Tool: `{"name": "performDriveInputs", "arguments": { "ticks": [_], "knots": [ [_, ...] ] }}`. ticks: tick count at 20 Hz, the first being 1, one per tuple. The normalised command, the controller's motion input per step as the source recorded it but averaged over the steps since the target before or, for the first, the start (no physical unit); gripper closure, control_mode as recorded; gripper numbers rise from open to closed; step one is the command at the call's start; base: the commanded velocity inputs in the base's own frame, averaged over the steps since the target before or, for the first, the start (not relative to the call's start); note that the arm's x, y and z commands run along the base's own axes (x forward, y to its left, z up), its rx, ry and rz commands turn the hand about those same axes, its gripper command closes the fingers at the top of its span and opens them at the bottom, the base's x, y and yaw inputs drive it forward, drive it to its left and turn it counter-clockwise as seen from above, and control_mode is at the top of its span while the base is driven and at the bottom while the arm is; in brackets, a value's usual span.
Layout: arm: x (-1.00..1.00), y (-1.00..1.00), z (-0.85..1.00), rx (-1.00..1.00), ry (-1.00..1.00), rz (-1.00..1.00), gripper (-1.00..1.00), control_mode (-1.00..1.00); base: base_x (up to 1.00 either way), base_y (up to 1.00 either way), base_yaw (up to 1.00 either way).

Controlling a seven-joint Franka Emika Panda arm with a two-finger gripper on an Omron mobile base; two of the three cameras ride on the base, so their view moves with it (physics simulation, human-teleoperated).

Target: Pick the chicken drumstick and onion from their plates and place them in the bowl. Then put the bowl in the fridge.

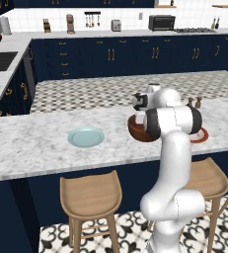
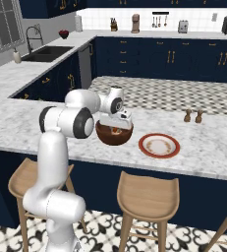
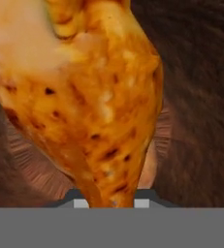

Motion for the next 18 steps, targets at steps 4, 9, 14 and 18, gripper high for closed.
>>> {"name": "performDriveInputs", "arguments": {
  "ticks": [4,9,14,18],
  "knots": [
    [0.03,0.0,-0.04,0.0,0.0,0.0,-1.0,-1.0,0.0,0.0,0.0],
    [0.0,0.0,0.0,0.0,0.0,0.0,-1.0,-1.0,0.0,0.0,0.0],
    [-0.25,0.0,0.2,0.0,-0.07,0.0,-1.0,-1.0,0.0,0.0,0.0],
    [-0.4,0.08,0.55,0.0,-0.13,0.0,-1.0,-1.0,0.0,0.0,0.0]
  ]
}}
